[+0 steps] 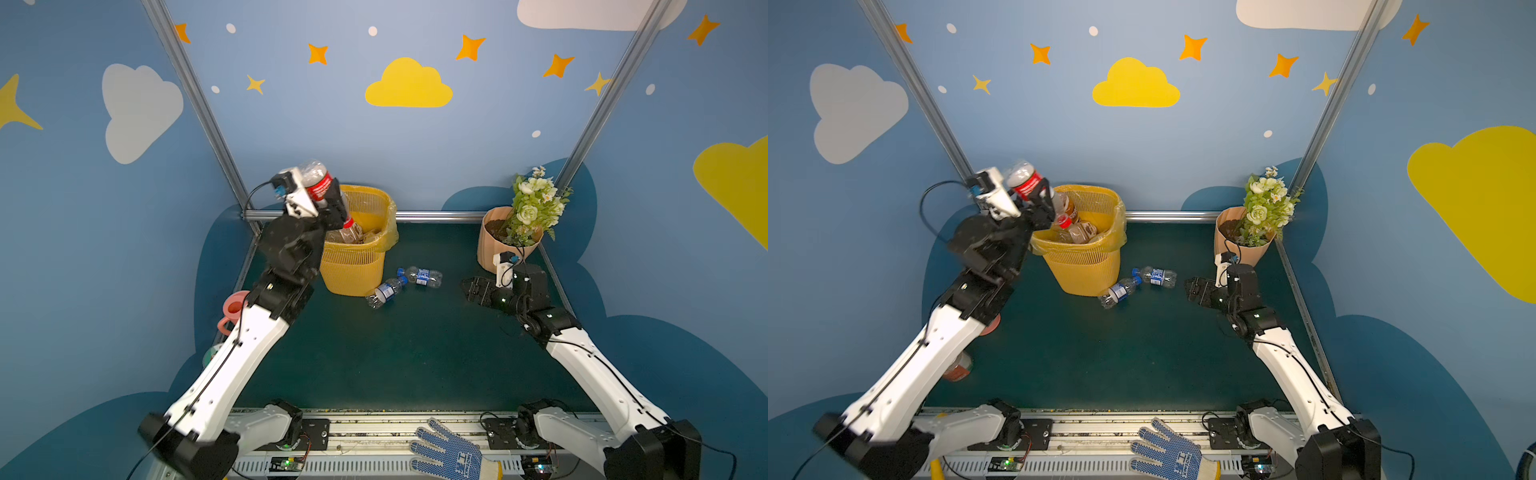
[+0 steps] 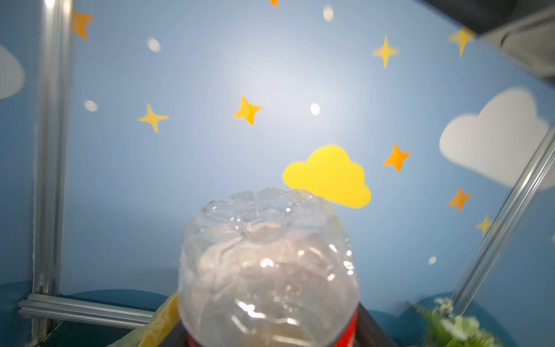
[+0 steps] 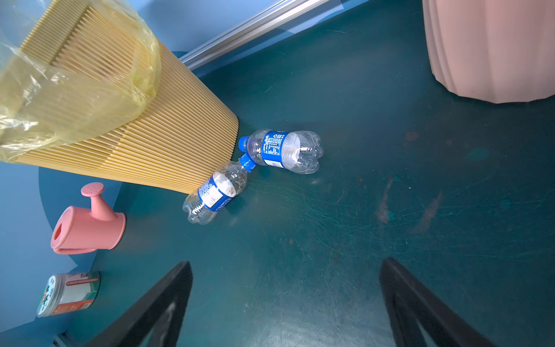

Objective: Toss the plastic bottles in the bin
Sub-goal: 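Lift the red-cap bottle with the left gripper and carry it over the bin, then open the left gripper over the bin and draw it back toward the blue-label bottles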

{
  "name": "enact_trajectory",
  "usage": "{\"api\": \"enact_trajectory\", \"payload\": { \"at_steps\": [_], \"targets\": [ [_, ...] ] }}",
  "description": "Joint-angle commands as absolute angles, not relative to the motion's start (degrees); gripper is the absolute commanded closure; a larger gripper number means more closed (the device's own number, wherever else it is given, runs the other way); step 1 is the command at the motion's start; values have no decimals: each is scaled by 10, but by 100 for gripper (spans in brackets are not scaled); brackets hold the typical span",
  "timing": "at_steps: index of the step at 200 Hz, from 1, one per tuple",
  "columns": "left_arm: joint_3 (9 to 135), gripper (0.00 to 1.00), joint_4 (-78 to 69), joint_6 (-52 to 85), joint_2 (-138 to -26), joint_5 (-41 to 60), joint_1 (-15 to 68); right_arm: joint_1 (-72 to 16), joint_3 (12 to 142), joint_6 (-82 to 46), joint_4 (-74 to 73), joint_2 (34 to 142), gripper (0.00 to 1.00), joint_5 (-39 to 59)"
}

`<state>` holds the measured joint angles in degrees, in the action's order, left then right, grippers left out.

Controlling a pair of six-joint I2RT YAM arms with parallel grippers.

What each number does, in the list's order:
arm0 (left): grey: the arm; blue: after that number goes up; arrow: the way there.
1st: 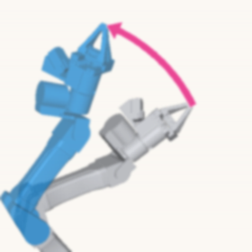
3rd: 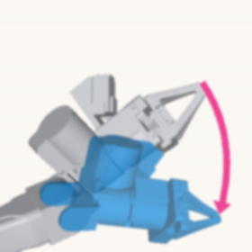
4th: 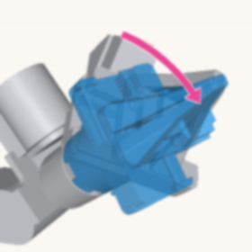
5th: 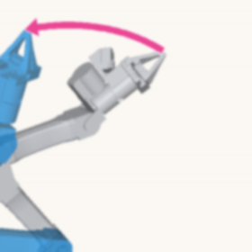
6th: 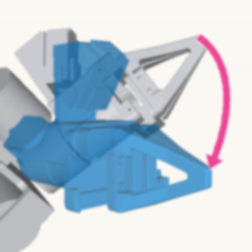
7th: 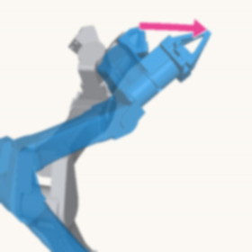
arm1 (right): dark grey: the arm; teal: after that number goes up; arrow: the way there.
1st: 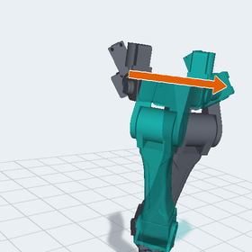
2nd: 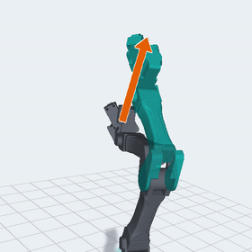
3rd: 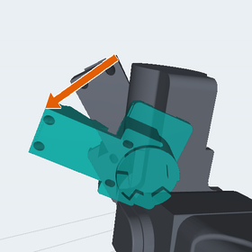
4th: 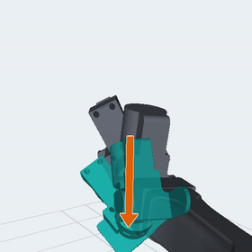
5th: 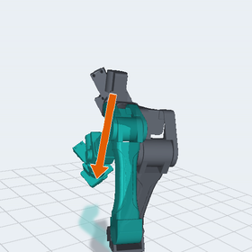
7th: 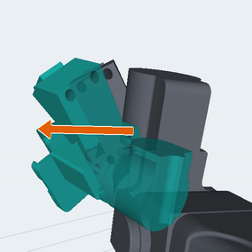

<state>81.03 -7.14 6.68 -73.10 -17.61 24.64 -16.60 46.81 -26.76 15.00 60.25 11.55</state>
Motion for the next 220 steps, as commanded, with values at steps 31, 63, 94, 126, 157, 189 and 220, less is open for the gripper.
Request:
{"api": "enact_trajectory", "payload": {
  "at_steps": [31,63,94,126,157,189,220],
  "targets": [
    [968,0,129,85,-846,-170,241,-164,464,-246,175,562,4,82],
    [874,0,-9,74,-738,-162,241,-163,464,-248,164,567,5,77],
    [823,0,-5,74,-671,-169,242,-164,472,-256,150,598,5,99],
    [709,0,-2,102,-594,-165,241,-164,491,-258,155,630,5,118],
    [627,0,35,117,-535,-160,256,-164,496,-258,154,650,5,125],
    [559,0,74,145,-489,-189,283,-165,499,-265,143,668,5,133],
    [495,0,87,190,-469,-214,317,-168,507,-262,141,696,5,147]
  ]
}}
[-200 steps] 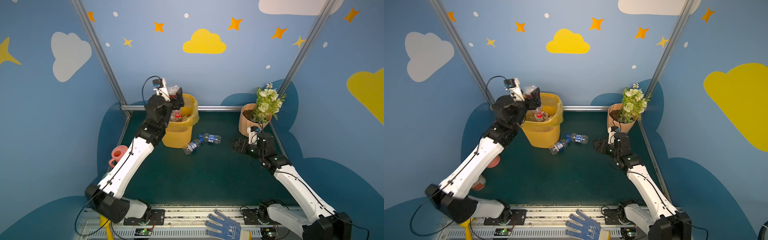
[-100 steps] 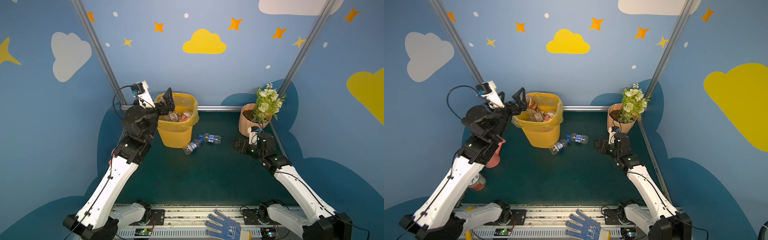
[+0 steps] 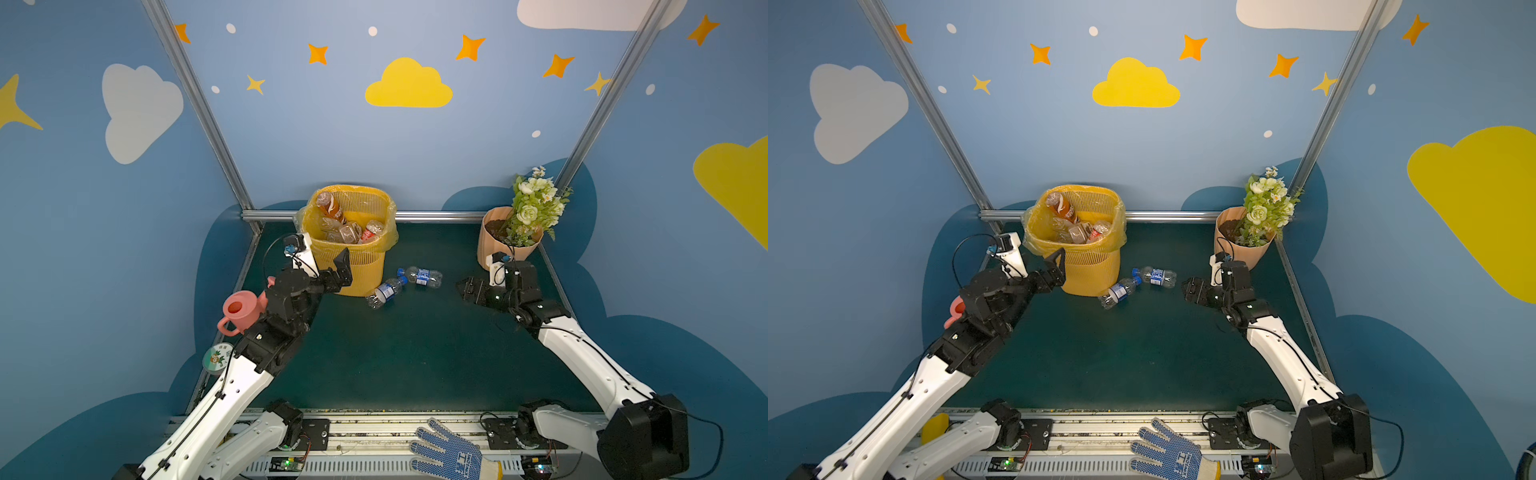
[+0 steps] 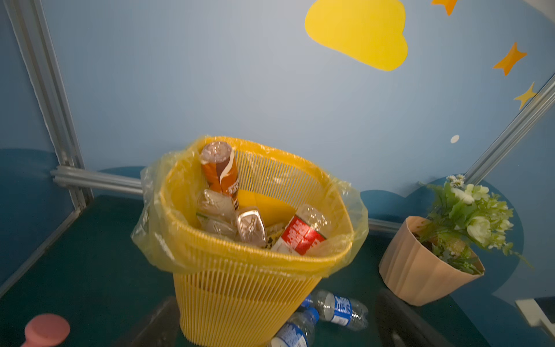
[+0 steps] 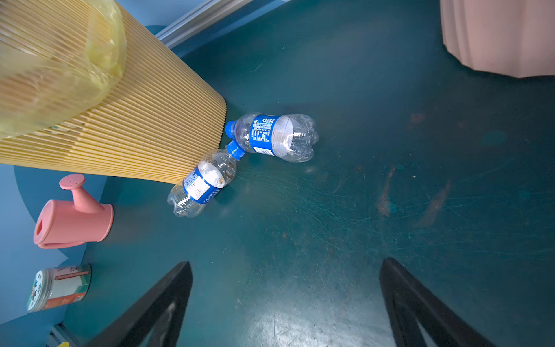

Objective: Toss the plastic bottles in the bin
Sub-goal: 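Open the left gripper over the bin and draw it back toward the blue-label bottles, then reach the right gripper to the blue-cap Pepsi-label bottle and close on it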

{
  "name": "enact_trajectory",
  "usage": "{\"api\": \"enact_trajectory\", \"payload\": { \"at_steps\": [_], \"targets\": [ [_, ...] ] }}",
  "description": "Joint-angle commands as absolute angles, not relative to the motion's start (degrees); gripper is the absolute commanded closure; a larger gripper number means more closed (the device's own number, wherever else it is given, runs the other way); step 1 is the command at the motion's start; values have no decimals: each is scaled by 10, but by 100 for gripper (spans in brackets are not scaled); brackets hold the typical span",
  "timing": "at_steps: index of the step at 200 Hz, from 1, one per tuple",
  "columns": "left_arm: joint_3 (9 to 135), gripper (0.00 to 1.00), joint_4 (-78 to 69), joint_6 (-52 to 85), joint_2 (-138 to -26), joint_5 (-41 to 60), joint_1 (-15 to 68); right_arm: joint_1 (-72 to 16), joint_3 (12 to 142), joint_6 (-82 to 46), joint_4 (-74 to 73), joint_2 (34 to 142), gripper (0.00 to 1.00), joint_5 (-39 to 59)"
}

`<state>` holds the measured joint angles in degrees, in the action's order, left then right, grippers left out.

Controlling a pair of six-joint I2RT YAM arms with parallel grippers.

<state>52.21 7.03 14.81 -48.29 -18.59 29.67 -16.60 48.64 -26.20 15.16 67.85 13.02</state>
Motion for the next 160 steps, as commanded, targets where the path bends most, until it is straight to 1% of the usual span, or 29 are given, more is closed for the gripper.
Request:
{"api": "enact_trajectory", "payload": {
  "at_steps": [1,26,49,73,101,160],
  "targets": [
    [493,0,88,192,-469,-216,317,-168,507,-261,140,697,5,147],
    [473,0,108,213,-478,-242,357,-171,523,-220,150,726,5,141],
    [454,0,112,236,-489,-253,383,-174,565,-146,196,767,5,129],
    [431,0,106,283,-511,-237,391,-175,619,-72,259,812,5,111],
    [415,0,94,324,-538,-225,399,-176,668,-18,294,864,5,97],
    [414,0,101,334,-553,-230,402,-185,776,52,351,981,5,94]
  ]
}}
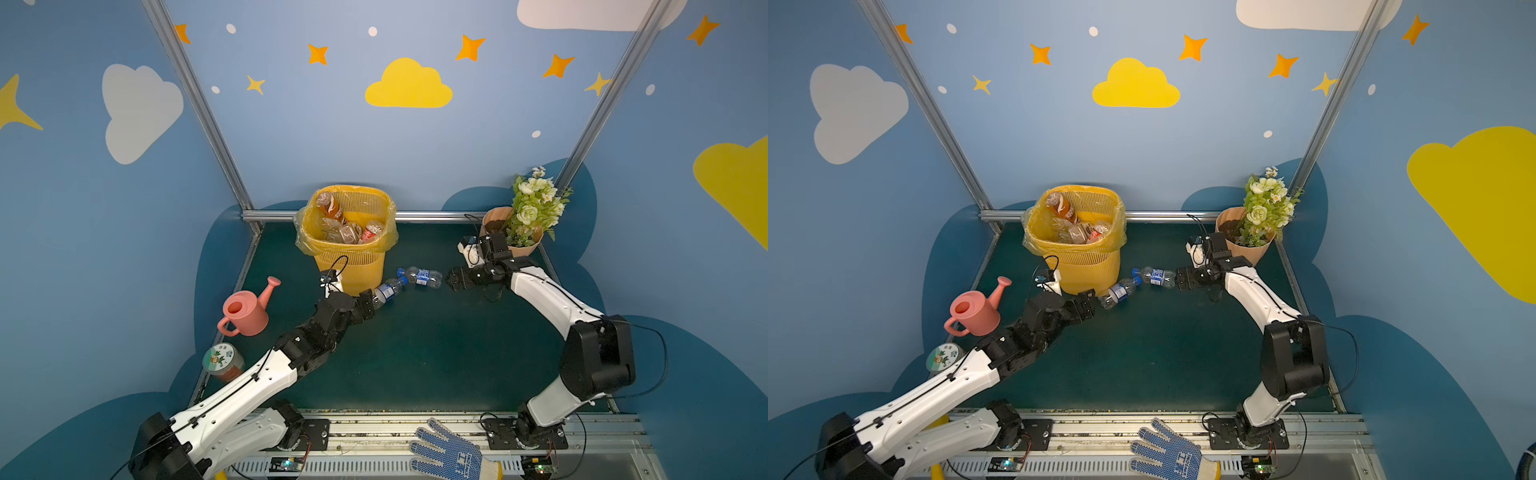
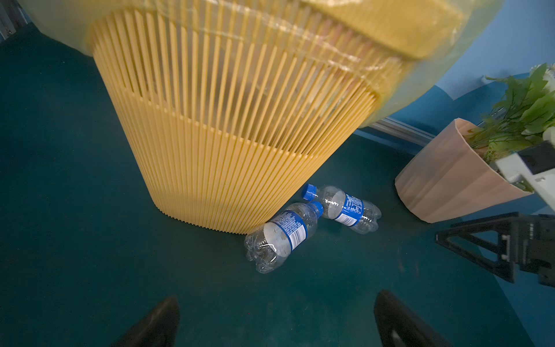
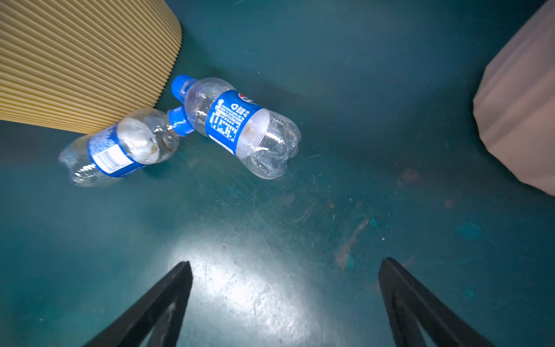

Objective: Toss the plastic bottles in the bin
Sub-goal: 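Reach the right gripper to the blue-cap Pepsi-label bottle and close on it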

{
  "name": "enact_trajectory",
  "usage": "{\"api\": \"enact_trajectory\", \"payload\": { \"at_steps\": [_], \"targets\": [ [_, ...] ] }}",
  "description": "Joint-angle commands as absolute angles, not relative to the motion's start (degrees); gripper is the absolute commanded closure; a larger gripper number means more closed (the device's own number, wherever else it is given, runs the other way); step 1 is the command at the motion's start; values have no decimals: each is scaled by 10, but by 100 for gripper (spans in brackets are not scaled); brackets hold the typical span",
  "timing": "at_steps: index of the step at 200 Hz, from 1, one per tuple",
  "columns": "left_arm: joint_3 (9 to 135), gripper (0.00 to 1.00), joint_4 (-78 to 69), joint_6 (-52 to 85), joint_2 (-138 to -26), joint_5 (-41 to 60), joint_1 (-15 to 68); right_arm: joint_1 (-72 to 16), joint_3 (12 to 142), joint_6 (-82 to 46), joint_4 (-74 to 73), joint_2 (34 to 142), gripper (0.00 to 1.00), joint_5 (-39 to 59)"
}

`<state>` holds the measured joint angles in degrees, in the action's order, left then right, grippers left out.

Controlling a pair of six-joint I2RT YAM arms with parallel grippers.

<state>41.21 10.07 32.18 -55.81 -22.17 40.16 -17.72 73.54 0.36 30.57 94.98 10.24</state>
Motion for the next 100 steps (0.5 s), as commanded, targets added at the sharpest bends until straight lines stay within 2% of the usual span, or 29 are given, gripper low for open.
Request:
{"api": "enact_trajectory", "payload": {
  "at_steps": [1,100],
  "targets": [
    [413,0,102,334,-552,-230,403,-185,777,53,351,982,5,93],
    [390,0,131,347,-511,-265,399,-230,936,130,395,1134,6,67]
  ]
}}
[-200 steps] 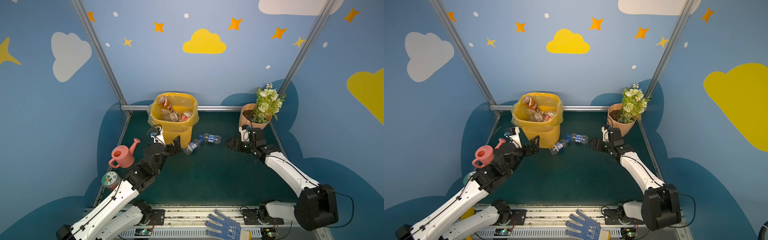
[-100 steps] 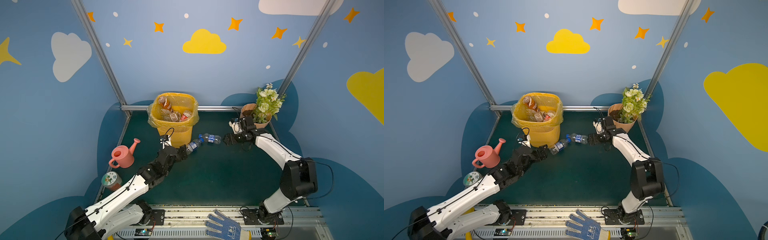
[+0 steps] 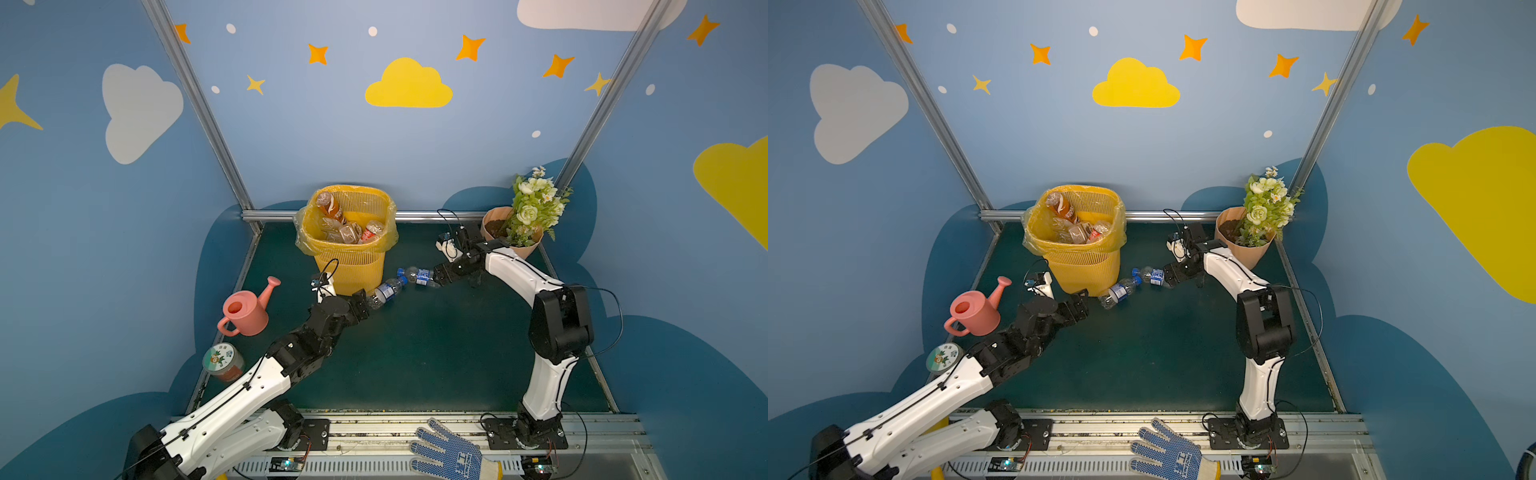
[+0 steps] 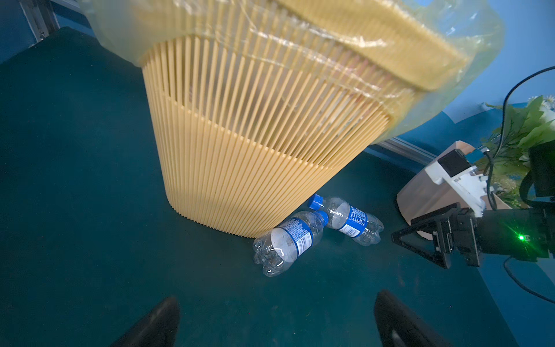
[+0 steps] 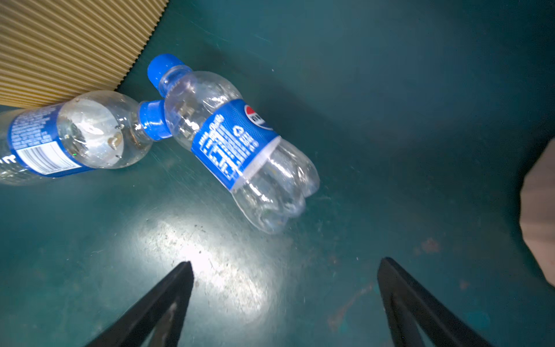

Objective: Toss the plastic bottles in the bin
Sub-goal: 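Reach the right gripper to the blue-cap Pepsi-label bottle and close on it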

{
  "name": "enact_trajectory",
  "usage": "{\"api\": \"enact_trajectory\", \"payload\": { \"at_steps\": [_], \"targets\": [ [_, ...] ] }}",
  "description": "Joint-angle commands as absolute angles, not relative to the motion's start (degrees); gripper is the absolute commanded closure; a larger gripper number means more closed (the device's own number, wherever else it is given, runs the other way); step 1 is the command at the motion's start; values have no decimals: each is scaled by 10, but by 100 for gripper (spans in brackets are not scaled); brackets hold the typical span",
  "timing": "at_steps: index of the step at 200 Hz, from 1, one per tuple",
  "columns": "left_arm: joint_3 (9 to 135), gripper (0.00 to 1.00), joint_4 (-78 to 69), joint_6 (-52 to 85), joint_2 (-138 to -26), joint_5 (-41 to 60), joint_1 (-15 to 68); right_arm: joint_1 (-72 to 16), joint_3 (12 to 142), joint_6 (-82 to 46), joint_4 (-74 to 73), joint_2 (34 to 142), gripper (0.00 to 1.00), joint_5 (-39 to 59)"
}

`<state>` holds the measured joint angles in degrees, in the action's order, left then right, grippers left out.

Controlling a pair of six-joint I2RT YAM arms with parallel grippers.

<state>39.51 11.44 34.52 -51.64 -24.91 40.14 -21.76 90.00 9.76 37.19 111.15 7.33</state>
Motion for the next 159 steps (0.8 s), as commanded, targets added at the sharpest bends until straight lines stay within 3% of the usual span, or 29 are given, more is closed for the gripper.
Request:
{"api": "enact_trajectory", "payload": {
  "at_steps": [1,112,159],
  "targets": [
    [390,0,131,348,-511,-265,399,-230,937,130,395,1136,6,67],
    [383,0,142,350,-499,-265,386,-255,1073,217,447,1260,6,76],
    [379,0,143,350,-495,-261,378,-260,1110,227,474,1296,12,72]
  ]
}}
